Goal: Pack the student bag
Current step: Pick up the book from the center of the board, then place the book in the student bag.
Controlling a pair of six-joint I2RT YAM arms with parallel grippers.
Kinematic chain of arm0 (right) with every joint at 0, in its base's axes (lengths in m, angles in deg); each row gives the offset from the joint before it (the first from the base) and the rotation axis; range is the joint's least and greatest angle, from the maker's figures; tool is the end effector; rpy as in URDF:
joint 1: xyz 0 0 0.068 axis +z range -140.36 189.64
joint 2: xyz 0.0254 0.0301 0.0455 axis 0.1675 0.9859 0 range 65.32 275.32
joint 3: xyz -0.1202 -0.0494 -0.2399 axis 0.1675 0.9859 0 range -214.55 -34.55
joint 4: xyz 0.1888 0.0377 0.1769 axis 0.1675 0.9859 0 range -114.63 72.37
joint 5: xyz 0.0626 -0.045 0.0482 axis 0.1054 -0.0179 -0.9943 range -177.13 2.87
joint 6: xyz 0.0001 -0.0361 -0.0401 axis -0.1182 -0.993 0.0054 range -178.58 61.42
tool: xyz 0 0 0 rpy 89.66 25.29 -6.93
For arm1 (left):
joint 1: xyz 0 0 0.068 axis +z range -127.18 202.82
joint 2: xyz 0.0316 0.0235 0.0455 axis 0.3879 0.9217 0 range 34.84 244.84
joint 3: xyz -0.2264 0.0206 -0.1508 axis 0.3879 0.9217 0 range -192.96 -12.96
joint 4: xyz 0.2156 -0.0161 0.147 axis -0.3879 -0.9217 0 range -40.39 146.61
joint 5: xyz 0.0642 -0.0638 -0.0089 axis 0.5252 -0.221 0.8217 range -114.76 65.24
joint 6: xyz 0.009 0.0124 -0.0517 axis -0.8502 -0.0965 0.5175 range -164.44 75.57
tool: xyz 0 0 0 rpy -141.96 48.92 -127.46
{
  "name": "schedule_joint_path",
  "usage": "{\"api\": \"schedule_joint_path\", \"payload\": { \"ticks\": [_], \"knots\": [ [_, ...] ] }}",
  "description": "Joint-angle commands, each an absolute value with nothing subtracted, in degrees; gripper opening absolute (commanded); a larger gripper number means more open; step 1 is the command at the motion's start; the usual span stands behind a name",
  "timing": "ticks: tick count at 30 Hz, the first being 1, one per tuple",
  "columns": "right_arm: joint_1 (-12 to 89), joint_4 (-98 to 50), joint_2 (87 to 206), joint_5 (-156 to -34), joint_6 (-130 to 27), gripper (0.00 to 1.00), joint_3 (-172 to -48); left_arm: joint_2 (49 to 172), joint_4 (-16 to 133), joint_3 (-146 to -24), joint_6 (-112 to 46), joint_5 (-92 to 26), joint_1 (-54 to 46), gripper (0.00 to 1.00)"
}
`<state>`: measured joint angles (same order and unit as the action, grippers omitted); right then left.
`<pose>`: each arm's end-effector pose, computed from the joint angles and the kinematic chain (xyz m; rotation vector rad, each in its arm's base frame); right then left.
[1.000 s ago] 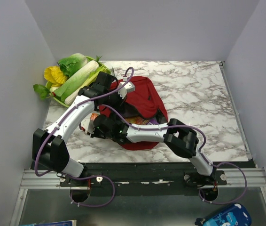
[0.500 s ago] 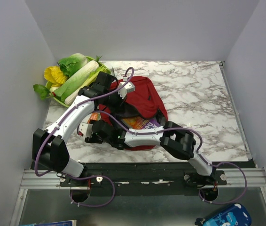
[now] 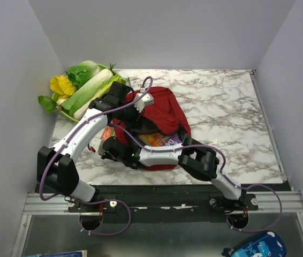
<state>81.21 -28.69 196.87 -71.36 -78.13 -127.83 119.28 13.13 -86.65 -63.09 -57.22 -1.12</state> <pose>0.1717 0.4848 0.1455 -1.4218 1.6147 0.2310 0.2730 -0.1421 0.3051 1.1032 2.1967 -0.7482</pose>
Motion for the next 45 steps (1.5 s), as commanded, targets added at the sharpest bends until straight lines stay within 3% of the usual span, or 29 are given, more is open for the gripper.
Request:
{"api": "schedule_joint_path", "payload": {
  "ticks": [1,8,16,29,38,45],
  "knots": [
    [79.34,-18.13,195.32,-75.96,-71.77,0.01,-125.18,118.24,11.97,-86.61,-63.68,-58.51,-0.38,0.01],
    [80.13,-19.35,184.63,-81.15,-58.78,0.01,-107.53,118.07,13.72,-85.38,-62.89,-57.89,-0.38,0.01],
    [91.02,-22.7,165.98,-70.97,-47.51,0.01,-87.04,119.65,16.01,-85.21,-61.4,-57.45,-0.38,0.01],
    [97.62,-5.57,136.9,-55.93,-53.92,0.01,-94.05,119.83,16.8,-85.83,-59.82,-56.31,-0.38,0.01],
    [97.45,-0.02,131.68,-46.88,-55.94,0.0,-90.46,117.54,16.62,-85.03,-58.94,-57.1,-0.38,0.01],
    [88.59,-4.75,129.31,-48.71,-61.2,0.01,-84.14,114.82,15.48,-84.94,-57.97,-59.56,-0.47,0.01]
  ]
}}
